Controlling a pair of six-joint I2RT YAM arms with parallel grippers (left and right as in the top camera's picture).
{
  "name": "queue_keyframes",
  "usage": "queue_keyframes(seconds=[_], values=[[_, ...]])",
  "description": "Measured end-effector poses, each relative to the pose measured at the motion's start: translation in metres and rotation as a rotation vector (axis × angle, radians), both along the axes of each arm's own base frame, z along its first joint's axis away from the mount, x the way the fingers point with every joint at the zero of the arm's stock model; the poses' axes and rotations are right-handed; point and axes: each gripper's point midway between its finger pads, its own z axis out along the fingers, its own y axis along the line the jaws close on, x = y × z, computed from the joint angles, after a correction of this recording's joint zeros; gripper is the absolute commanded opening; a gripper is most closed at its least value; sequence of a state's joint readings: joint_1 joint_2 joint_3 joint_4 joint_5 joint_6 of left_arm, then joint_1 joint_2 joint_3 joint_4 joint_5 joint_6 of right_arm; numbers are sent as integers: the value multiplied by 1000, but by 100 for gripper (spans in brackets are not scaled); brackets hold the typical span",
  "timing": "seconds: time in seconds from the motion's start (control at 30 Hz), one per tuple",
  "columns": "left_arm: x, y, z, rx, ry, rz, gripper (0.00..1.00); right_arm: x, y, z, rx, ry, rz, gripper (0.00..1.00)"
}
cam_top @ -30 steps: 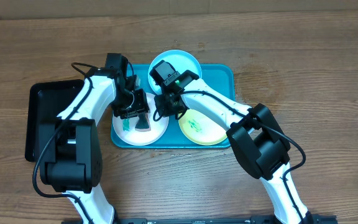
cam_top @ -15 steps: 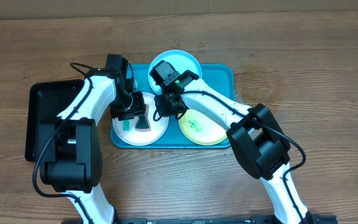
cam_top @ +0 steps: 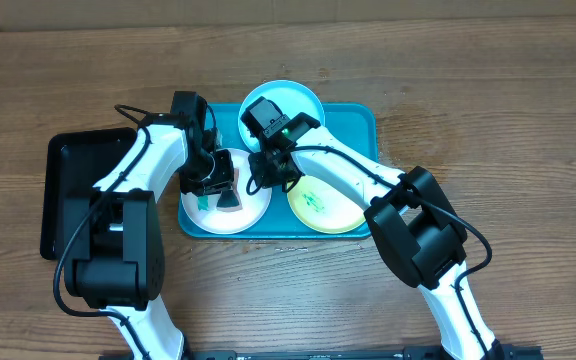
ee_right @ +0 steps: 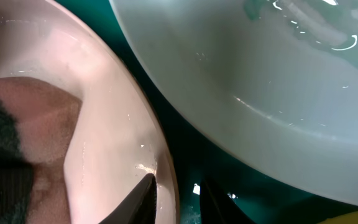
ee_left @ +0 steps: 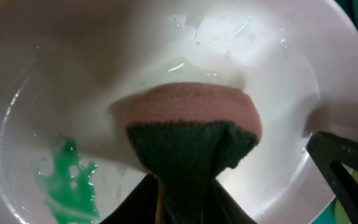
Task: Clean dirty plates on tray and stack at the side
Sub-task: 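Hold the white plate with the right gripper while the left scrubs it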
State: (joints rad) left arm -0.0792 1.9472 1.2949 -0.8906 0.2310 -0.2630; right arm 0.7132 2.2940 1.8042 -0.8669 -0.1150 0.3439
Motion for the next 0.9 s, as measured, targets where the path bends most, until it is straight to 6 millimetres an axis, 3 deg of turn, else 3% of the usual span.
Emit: queue_keyframes(seconds=[0.03, 0.17, 0.63, 0.77, 0.9], values=[[0, 0, 0, 0, 0, -1, 4, 0, 0, 0, 0, 0, 0, 25], [0, 7, -2, 43, 0, 1, 4, 0, 0, 0, 0, 0, 0, 25], [-8, 72, -1, 393, 27, 14, 4, 0, 0, 0, 0, 0, 0, 25], [0, 66, 9, 355, 18, 17, 4, 1, 0, 0, 2, -3, 0, 25], [23, 37, 19, 191, -57, -4, 4, 2, 2, 1, 6, -8, 0, 25]])
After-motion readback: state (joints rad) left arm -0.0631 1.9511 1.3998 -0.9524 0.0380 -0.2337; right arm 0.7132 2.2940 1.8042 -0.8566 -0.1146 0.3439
